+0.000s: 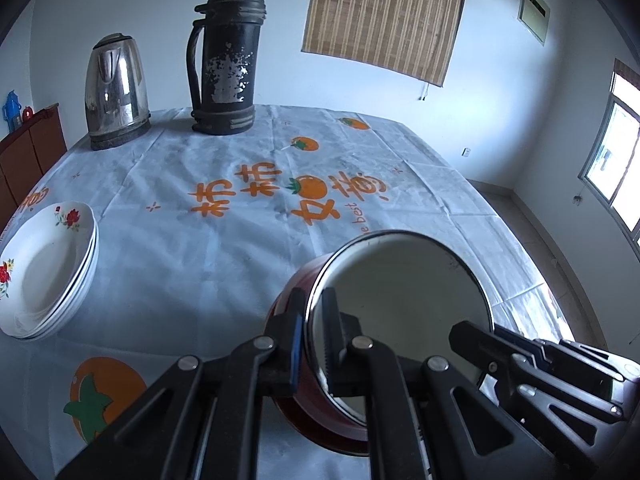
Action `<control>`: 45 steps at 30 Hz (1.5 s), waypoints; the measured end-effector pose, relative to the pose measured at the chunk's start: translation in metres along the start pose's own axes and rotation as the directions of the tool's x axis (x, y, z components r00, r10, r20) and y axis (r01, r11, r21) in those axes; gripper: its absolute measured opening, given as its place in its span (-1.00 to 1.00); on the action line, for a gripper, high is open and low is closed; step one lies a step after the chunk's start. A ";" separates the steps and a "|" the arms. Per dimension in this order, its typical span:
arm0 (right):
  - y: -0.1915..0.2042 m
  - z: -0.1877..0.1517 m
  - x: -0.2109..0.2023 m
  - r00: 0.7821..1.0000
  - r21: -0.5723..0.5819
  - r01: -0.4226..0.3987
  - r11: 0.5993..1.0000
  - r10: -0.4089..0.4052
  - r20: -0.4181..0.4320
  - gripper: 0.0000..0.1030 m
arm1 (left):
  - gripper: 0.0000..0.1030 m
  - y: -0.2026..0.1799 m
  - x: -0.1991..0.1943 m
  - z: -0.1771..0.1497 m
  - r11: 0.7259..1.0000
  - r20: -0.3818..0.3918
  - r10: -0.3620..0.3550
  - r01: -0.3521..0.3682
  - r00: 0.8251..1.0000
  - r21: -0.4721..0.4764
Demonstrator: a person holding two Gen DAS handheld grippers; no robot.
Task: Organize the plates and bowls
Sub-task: 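Lower the white enamel bowl into the pink basin with both tools, then open both tools and withdraw them from the white enamel bowl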
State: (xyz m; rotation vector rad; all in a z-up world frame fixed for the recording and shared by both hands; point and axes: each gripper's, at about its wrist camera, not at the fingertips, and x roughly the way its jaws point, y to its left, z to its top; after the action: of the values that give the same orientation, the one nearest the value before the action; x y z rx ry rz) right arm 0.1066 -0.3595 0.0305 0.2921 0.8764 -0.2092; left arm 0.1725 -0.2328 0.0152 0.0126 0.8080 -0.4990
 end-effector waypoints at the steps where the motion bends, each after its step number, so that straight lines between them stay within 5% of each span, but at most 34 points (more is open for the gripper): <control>1: 0.000 0.001 0.001 1.000 -0.001 0.000 1.000 0.000 -0.003 -0.76 | -0.89 0.001 0.001 0.000 1.000 -0.001 -0.001 0.001 1.000 -0.003; 18: 0.010 0.003 0.007 0.996 -0.015 -0.048 0.999 0.047 -0.071 -0.73 | -0.84 0.009 -0.004 0.003 0.999 0.001 0.036 -0.036 0.999 -0.003; 20: 0.011 0.003 0.010 0.995 -0.009 -0.050 0.999 0.049 -0.086 -0.71 | -0.69 0.008 -0.004 0.004 0.998 0.005 0.067 -0.067 0.998 0.016; 22: 0.009 0.004 0.012 0.993 0.007 -0.058 0.998 0.058 -0.098 -0.70 | -0.21 0.009 -0.006 0.003 0.997 0.013 0.080 -0.080 0.997 0.013; 27: 0.001 0.004 0.010 0.993 0.042 -0.073 0.996 0.076 -0.093 -0.62 | 0.24 0.012 -0.018 0.005 0.995 0.061 0.097 -0.099 0.993 0.018; 33: -0.012 -0.007 -0.013 0.986 0.085 -0.150 0.985 0.143 0.087 -0.22 | 0.80 0.019 -0.025 0.002 0.992 0.118 0.125 -0.124 0.985 -0.009; 35: -0.017 -0.013 -0.019 0.977 0.104 -0.155 0.982 0.137 0.162 0.27 | 0.82 0.022 -0.026 0.000 0.992 0.128 0.128 -0.127 0.983 -0.013; 36: -0.022 -0.020 -0.023 0.968 0.121 -0.151 0.981 0.122 0.220 0.34 | 0.82 0.022 -0.026 -0.002 0.991 0.134 0.131 -0.131 0.982 -0.011; 45: -0.045 -0.057 -0.013 0.901 0.224 -0.034 0.974 -0.066 0.428 0.37 | 0.90 0.026 -0.031 -0.017 0.983 0.213 0.174 -0.181 0.961 0.010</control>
State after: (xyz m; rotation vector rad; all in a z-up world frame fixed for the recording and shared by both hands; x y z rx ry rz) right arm 0.0436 -0.3817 -0.0009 0.4317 0.4103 -0.3757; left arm 0.1539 -0.1933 0.0200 0.0582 0.5840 -0.3354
